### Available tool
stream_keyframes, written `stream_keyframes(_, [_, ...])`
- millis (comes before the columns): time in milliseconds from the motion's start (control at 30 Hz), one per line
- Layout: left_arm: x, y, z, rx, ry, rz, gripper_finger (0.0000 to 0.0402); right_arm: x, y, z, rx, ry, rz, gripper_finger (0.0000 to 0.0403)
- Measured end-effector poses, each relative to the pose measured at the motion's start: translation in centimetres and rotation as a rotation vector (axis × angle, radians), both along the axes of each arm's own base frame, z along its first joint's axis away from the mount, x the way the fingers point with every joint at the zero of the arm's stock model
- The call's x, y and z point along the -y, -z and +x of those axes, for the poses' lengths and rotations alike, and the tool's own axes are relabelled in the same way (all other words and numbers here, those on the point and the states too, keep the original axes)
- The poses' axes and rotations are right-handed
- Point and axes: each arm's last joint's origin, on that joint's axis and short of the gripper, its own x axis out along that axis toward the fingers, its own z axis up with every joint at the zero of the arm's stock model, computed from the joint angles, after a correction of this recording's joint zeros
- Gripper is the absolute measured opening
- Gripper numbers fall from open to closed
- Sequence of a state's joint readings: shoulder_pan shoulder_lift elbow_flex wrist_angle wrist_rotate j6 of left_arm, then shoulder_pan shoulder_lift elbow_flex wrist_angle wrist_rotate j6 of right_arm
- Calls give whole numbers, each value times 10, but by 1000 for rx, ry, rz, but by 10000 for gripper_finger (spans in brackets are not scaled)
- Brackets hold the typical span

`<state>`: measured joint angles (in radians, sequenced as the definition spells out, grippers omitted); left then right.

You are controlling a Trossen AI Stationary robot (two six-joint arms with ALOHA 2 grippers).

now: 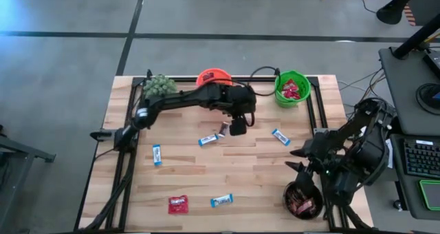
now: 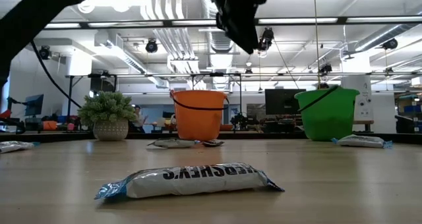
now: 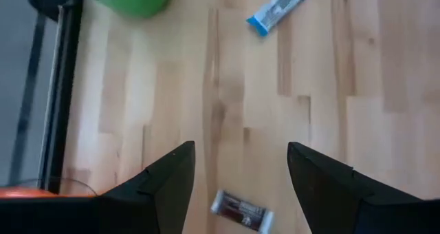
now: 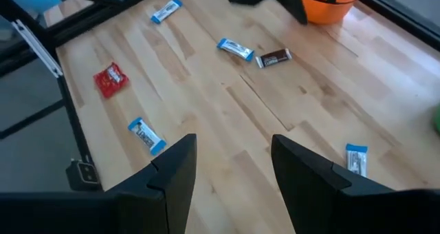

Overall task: Sort candy
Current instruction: Put the white chocolate into the orange bucket

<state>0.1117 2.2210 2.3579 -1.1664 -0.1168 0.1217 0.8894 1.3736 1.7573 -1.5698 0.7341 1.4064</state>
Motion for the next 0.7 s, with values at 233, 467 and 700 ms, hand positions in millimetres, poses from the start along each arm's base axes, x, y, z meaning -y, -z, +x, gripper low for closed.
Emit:
stream_keyframes(233, [-7, 24, -12, -114, 24, -44, 213, 10, -7, -6, 16, -24, -9, 178])
stream_keyframes(467, [-7, 14, -18, -149, 63, -40, 213, 37, 5, 10, -68, 4, -130, 178])
stream_keyframes(700, [-7, -10, -30, -176, 95, -27, 213, 89, 38, 10, -248, 140, -120, 178])
